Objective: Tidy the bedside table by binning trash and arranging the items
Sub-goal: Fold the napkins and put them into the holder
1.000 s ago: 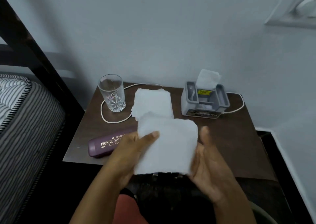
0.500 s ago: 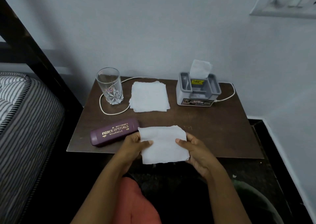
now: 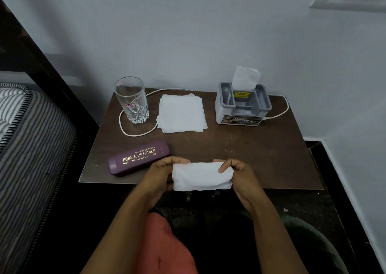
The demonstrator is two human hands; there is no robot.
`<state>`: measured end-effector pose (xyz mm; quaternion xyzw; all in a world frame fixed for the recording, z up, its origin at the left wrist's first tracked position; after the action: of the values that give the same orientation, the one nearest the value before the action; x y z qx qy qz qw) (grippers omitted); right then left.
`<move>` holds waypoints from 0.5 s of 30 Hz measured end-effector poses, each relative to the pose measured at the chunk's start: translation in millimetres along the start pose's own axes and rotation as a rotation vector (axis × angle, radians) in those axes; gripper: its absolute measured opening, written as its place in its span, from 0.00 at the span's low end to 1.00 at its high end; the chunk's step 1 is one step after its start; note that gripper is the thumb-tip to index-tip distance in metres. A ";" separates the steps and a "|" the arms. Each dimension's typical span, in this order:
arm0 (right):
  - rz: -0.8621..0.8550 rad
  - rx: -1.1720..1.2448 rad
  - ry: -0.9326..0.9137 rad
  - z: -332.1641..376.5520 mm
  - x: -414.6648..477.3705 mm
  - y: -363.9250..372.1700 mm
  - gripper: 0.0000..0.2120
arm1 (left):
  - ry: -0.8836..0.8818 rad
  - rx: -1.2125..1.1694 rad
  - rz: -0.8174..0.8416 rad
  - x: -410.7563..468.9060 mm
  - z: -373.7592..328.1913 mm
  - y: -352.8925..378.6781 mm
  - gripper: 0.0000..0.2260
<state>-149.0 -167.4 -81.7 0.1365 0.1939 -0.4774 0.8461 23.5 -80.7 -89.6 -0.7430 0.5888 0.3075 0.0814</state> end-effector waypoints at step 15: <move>0.046 0.479 0.084 20.0 -10.2 13.8 0.17 | 0.123 -0.153 -0.081 -2.4 -15.6 -0.6 0.09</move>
<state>-138.0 -161.0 -58.7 0.3573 0.1071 -0.4844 0.7913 29.4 -86.1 -76.0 -0.7877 0.5371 0.3018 0.0004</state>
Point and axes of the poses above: each hand's wrist, its own x-axis towards the middle knuckle, its own y-axis out of the palm, z = x × y, the point moved 9 cm from there along x, towards the middle knuckle, and after that the axes turned 7 degrees about z, right-handed, at the moved point
